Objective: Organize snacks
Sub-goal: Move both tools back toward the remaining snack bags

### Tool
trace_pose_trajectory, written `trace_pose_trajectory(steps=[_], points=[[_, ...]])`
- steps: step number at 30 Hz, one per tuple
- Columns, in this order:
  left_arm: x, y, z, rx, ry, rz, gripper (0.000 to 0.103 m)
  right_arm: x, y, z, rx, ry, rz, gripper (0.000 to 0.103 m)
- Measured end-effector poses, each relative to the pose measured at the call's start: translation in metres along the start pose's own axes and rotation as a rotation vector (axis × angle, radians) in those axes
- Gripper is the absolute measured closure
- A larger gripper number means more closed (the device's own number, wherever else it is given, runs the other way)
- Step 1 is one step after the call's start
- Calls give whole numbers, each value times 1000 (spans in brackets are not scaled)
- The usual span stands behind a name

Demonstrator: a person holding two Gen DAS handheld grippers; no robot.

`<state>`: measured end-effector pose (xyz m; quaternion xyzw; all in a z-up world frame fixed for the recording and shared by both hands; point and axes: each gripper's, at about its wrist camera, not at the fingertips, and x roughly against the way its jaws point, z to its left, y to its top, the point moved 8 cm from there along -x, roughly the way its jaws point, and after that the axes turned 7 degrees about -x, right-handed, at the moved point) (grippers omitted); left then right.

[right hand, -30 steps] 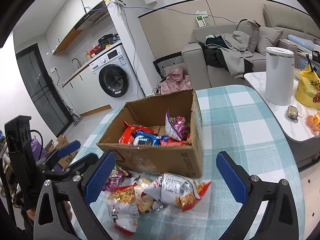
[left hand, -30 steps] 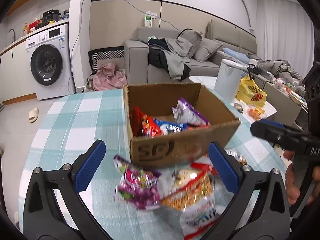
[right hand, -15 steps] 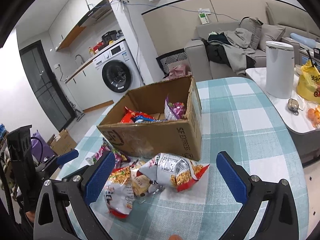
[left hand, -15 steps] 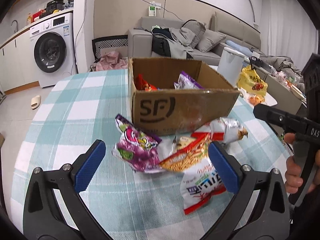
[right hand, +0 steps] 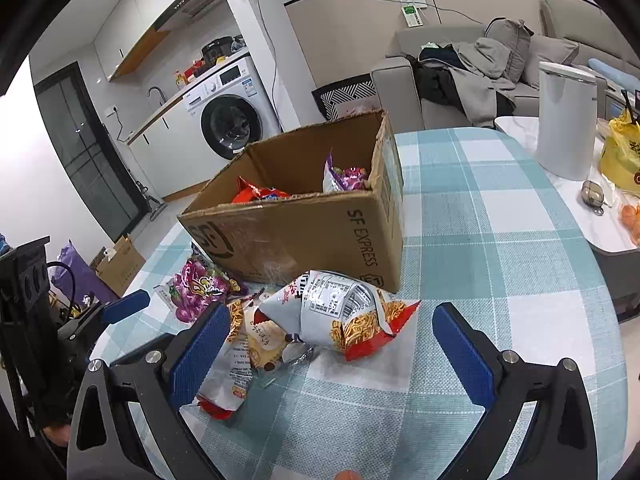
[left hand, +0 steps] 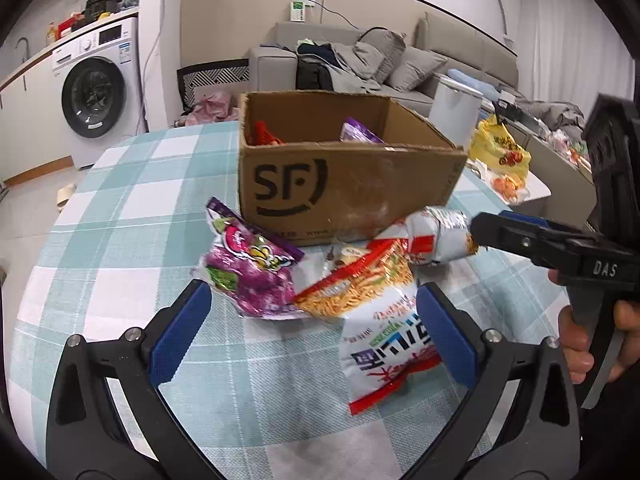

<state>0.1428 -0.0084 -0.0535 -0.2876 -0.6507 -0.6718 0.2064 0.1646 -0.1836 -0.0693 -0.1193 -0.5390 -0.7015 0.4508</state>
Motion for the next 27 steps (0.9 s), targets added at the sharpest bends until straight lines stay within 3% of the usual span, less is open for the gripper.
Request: trace_pose_trajectory(steps=[15,27], points=[[-14,-9,-13,-7,-22,29,1,-28,-11,-8,-42,-10,37,0],[-28,-18,-18,17,-93,61,1,-38,-11,-16,-78,-1,45,2]])
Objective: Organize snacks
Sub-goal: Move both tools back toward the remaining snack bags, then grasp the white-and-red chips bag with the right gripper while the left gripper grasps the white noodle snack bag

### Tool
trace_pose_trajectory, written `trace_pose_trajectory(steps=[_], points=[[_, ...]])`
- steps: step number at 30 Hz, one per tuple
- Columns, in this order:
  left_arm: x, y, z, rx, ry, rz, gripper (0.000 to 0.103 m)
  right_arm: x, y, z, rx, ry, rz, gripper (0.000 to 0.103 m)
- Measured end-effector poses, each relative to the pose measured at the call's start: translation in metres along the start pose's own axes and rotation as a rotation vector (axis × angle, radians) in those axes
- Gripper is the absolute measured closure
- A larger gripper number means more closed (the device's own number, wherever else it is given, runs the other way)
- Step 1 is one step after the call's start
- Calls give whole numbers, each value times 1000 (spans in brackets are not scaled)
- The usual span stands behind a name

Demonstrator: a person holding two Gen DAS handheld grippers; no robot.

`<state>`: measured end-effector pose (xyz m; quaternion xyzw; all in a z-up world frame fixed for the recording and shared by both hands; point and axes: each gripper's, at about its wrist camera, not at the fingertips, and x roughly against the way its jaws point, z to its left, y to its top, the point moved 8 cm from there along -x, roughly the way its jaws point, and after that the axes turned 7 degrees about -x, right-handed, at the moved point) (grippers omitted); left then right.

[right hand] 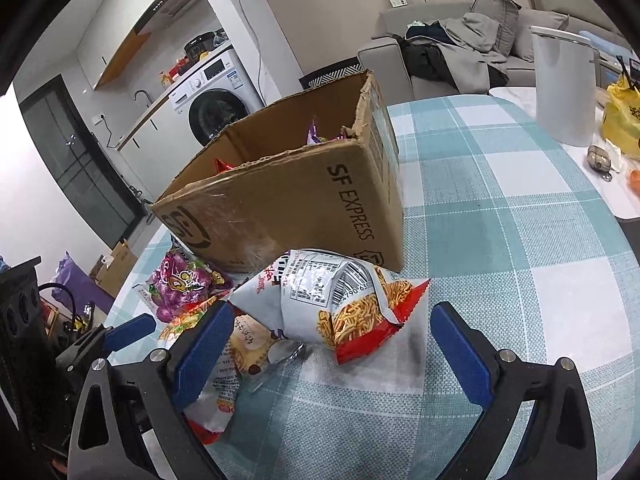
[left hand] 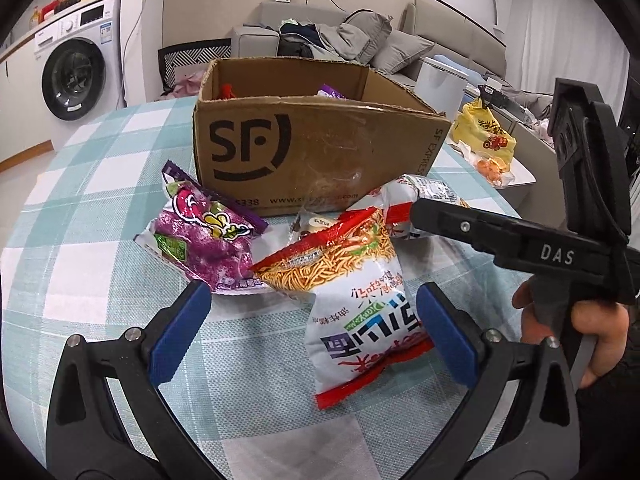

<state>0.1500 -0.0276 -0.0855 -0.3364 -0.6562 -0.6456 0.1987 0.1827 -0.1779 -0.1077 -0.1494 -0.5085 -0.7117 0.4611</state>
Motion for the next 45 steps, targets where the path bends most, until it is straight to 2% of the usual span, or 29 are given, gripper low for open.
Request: trace_pose_trajectory(steps=[4,8,15,18,19,22,23,31,36,45], points=[[0,-2,-6,-14,-39,4,1,-2,1,3,-8,23,6,2],[-4,-3,-7,-37,-31,9,1,-4,0,8,-8,34,6,2],[-14,-8,7,73,-94,33,2,-14,0,-1,-34,-5,18,2],[-18,-8,10,93,-122,35,10,-12,2,-6,-46,-15,4,2],[-19,-7,8,92,-137,35,16,-12,3,-7,-52,-12,1,3],[-22,-8,1,54,-159,47,43,-13,2,-6,-50,-12,1,8],[-25,-9,-1,37,-157,64,49,-13,2,-5,-51,-9,3,10],[-23,-11,-4,17,-153,49,51,-7,4,-10,-78,8,-23,32],[-14,-13,-2,19,-146,25,51,-5,3,-11,-121,65,-9,41],[1,-6,6,18,-136,-9,51,3,4,-7,-152,143,-16,43]])
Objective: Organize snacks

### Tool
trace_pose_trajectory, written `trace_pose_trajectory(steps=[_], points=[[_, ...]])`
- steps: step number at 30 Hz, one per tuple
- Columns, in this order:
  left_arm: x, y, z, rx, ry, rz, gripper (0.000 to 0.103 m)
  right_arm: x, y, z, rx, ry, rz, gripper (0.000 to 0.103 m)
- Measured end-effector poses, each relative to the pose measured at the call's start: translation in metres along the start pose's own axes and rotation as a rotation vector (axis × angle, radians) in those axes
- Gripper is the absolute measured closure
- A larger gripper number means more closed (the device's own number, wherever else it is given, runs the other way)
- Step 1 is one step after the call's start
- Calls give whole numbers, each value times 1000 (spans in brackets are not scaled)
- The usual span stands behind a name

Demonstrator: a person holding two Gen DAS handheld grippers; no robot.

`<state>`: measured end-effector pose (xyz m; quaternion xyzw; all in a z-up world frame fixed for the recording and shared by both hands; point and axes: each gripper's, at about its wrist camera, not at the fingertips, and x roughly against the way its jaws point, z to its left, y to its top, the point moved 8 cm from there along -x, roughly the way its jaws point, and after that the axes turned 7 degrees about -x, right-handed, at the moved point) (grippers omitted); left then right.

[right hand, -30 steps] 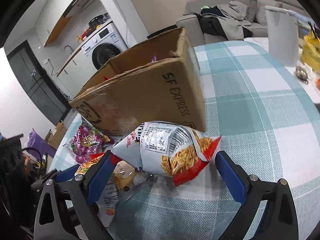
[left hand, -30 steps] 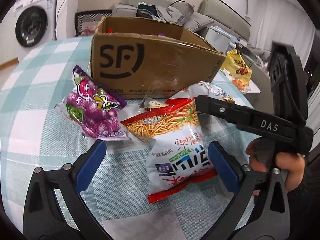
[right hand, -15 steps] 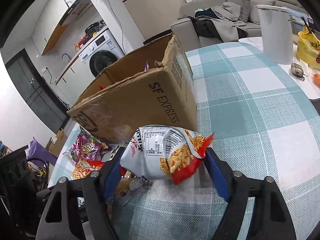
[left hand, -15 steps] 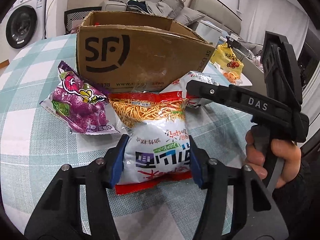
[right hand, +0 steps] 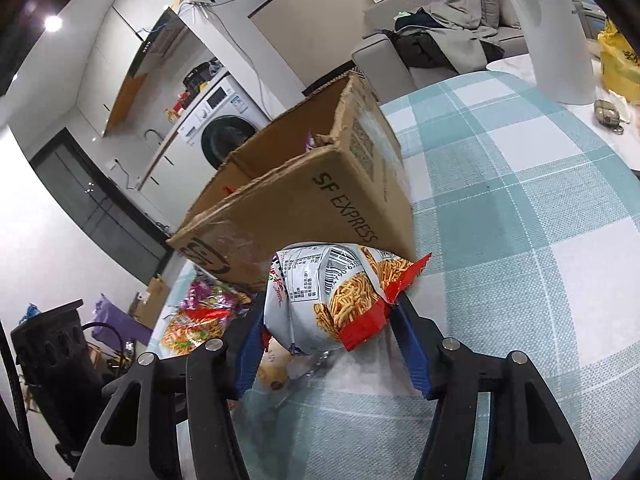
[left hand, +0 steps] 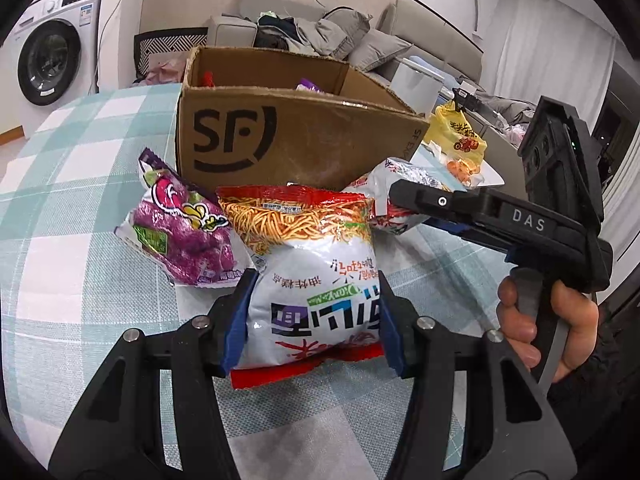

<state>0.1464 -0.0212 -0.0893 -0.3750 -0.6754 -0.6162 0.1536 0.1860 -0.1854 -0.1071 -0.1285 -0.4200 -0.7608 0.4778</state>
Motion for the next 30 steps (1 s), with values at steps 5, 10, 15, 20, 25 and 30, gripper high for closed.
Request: trace_pose_trajectory(steps=[5,10,15,20,25,30], points=[[11,-3,0,-5,11,-18,51,5,-6,7,5,31,5,43],[21,-3,-2,-8,23,-38,51,11,-5,11,11,46,-7,43],[32,-1,2,0,34,-54,51,17,-4,19,22,69,-9,43],[44,2,1,-2,47,-76,51,27,0,30,36,95,-27,43],[57,6,4,0,62,-99,51,40,3,42,53,122,-52,43],[70,8,6,3,68,-121,51,54,7,53,74,141,-82,43]])
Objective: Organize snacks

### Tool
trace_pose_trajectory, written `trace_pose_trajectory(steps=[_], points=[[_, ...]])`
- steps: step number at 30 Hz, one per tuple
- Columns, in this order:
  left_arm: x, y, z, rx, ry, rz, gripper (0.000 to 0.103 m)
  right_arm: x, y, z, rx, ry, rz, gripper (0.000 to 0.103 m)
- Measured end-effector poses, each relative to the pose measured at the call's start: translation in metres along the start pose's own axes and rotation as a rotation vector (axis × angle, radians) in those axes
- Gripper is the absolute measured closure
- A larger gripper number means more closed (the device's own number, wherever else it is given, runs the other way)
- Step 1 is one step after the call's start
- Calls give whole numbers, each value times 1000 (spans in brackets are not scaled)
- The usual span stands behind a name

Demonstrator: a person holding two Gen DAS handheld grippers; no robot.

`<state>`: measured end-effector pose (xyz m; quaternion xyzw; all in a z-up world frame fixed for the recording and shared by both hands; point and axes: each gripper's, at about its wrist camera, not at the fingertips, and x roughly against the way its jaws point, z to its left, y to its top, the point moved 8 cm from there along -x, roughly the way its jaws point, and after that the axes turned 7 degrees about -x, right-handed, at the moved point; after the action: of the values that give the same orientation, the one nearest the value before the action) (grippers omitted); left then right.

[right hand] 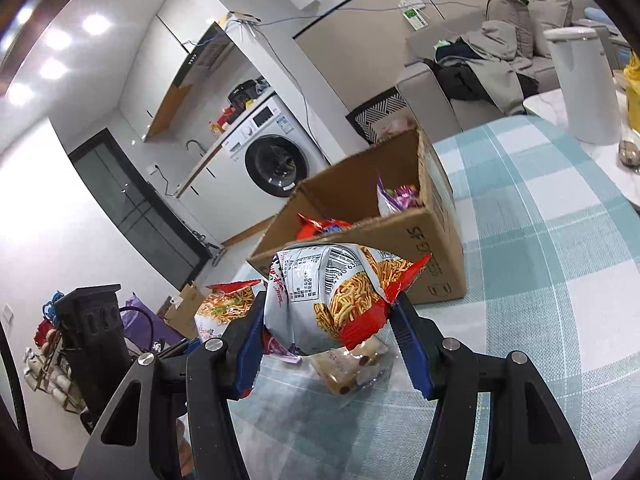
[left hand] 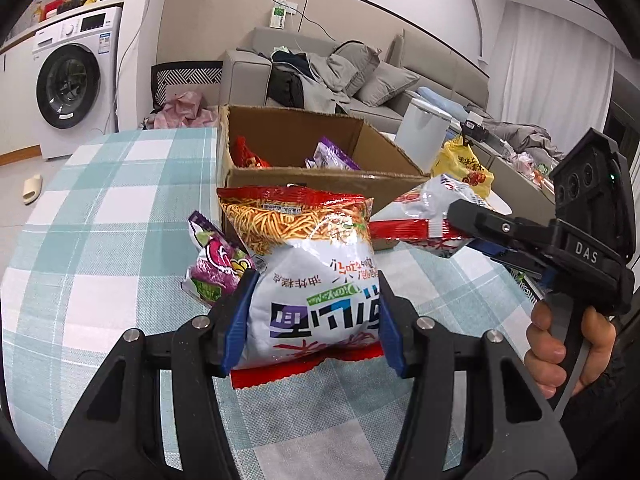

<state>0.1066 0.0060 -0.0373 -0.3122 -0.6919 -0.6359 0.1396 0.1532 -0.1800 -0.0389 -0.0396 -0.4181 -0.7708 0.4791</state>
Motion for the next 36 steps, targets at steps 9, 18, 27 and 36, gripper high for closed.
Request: trace_pose_trajectory(steps=[9,18,27,36], points=[[9,17,2,-17,19,-26,51,11,5,6,10,1,-23,43],[8,42,8,-14,31,-47,51,27,19,17,32,-3,-76,42],[1,71,9,-24,47,-72,51,31,42,32,59,0,-109,43],[-13,95,11,-41,54,-80,51,27,60,41,80,-6,-123,42]])
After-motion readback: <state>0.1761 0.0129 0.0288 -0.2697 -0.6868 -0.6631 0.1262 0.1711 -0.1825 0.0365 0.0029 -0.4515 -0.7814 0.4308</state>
